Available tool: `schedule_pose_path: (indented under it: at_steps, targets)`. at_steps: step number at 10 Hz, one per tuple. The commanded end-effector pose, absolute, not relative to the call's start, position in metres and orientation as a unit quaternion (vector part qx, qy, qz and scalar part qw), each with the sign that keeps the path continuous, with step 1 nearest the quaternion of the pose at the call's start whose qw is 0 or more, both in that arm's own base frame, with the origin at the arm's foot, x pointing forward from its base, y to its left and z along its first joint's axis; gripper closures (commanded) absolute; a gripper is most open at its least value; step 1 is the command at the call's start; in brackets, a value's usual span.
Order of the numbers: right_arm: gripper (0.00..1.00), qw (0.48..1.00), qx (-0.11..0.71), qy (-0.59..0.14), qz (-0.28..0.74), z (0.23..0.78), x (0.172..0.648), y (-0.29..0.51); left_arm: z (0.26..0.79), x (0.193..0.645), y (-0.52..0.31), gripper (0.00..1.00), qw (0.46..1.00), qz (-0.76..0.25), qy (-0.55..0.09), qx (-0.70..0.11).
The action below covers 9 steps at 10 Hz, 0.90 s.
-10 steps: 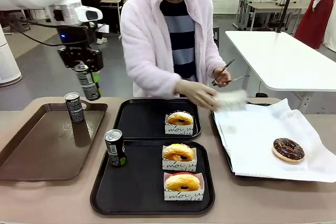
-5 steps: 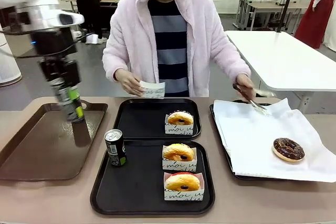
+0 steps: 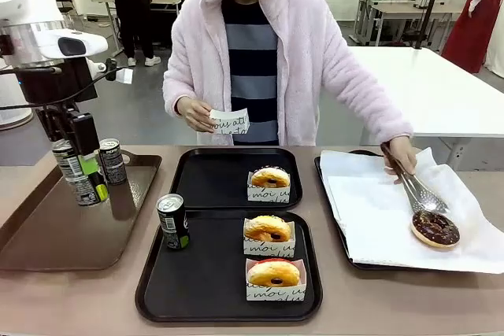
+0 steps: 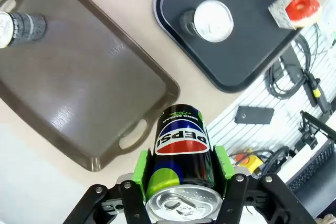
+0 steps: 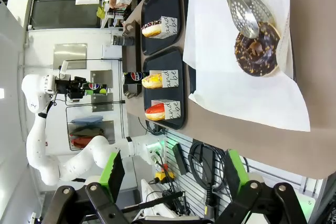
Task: Set up donuts and drinks on trays.
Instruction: Pick up one Pepsi coke from the Handle tray and place it on the Flat Tray without a Pepsi coke.
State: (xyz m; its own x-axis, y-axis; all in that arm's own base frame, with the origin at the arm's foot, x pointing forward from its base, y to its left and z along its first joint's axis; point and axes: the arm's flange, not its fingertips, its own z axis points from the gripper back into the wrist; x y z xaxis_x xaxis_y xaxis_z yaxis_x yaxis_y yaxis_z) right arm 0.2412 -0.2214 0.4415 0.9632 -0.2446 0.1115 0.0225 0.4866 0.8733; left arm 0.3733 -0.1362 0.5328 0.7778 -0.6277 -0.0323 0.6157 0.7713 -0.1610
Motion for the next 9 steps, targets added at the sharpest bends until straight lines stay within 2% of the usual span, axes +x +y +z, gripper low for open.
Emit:
schedule_pose_path:
  at_steps: [1, 6, 7, 8, 9]
  targets:
    - [0.00, 0.849, 0.509, -0.122, -0.072, 0.442, 0.242, -0.222, 0.536, 0.391, -0.138, 0.41, 0.954, -0.297, 0.020, -0.043]
    - [0.00, 0.849, 0.509, -0.122, -0.072, 0.442, 0.242, -0.222, 0.531, 0.458, -0.168, 0.41, 0.963, -0.268, 0.023, -0.030]
    - [0.00, 0.849, 0.509, -0.122, -0.072, 0.442, 0.242, -0.222, 0.534, 0.461, -0.173, 0.41, 0.970, -0.243, 0.005, -0.008]
    - [0.00, 0.849, 0.509, -0.122, -0.072, 0.442, 0.242, -0.222, 0.523, 0.448, -0.161, 0.41, 0.959, -0.277, 0.026, -0.047]
    - [0.00, 0.849, 0.509, -0.122, -0.072, 0.442, 0.242, -0.222, 0.523, 0.448, -0.161, 0.41, 0.959, -0.277, 0.026, -0.047]
